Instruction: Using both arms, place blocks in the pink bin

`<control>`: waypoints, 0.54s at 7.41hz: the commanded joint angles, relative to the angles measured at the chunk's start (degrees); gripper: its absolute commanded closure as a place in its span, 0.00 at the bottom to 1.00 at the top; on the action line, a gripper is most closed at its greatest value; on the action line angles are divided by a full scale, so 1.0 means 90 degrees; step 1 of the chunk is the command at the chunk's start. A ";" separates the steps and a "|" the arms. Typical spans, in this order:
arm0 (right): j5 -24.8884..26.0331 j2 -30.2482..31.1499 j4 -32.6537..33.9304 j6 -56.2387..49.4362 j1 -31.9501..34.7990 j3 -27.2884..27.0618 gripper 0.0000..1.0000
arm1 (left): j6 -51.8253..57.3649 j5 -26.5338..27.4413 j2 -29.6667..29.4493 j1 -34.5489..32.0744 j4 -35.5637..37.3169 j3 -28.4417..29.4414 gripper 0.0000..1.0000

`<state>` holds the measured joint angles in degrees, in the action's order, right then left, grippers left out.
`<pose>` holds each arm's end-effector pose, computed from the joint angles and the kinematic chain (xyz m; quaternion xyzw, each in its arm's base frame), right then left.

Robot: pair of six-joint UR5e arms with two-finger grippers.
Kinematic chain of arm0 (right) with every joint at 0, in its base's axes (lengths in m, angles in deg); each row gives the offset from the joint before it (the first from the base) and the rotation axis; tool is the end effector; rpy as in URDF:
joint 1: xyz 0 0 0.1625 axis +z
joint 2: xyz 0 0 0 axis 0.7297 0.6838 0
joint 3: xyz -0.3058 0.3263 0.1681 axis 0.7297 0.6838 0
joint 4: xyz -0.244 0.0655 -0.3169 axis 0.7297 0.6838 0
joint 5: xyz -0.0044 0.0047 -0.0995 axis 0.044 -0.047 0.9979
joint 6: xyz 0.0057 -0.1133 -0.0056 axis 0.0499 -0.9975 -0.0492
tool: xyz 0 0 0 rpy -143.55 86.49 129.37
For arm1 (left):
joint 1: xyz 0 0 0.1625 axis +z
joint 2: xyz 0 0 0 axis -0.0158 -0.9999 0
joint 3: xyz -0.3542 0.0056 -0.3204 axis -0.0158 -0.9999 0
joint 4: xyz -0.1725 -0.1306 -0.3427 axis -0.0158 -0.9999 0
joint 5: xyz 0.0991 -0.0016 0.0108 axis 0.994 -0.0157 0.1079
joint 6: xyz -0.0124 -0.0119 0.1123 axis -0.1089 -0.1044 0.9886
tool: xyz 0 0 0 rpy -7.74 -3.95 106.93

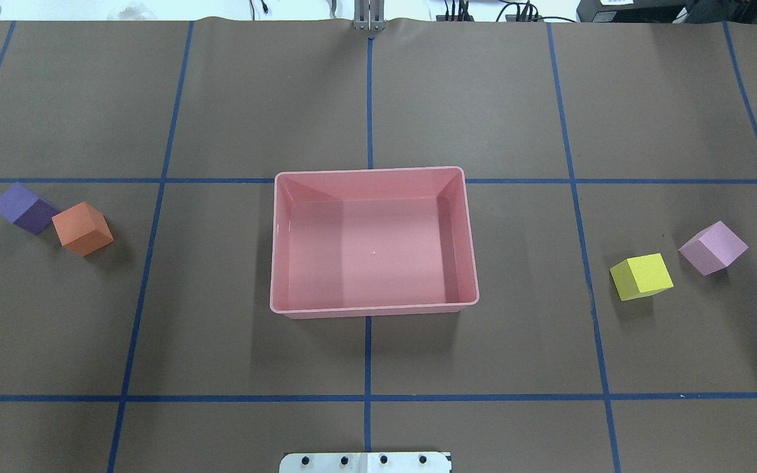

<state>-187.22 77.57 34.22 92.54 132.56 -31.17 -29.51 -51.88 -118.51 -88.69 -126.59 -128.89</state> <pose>0.0183 -0.4190 0.6389 0.0203 -0.4038 -0.0317 0.9141 -0.0493 -0.3793 0.6661 0.0194 0.3926 -0.0687 0.9169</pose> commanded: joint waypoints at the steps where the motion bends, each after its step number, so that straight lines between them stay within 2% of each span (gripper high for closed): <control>1: -0.0022 0.0019 -0.0189 0.0250 -0.0049 0.0059 0.00 | 0.0006 -0.0001 0.0000 0.0004 0.0000 -0.0004 0.00; 4: -0.0022 0.0039 -0.0198 0.0260 -0.0059 0.0049 0.00 | 0.0006 0.0009 0.0000 0.0004 -0.0087 -0.0004 0.00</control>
<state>-187.44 77.85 32.53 94.83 132.08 -30.70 -29.46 -51.81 -118.51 -88.66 -126.90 -128.92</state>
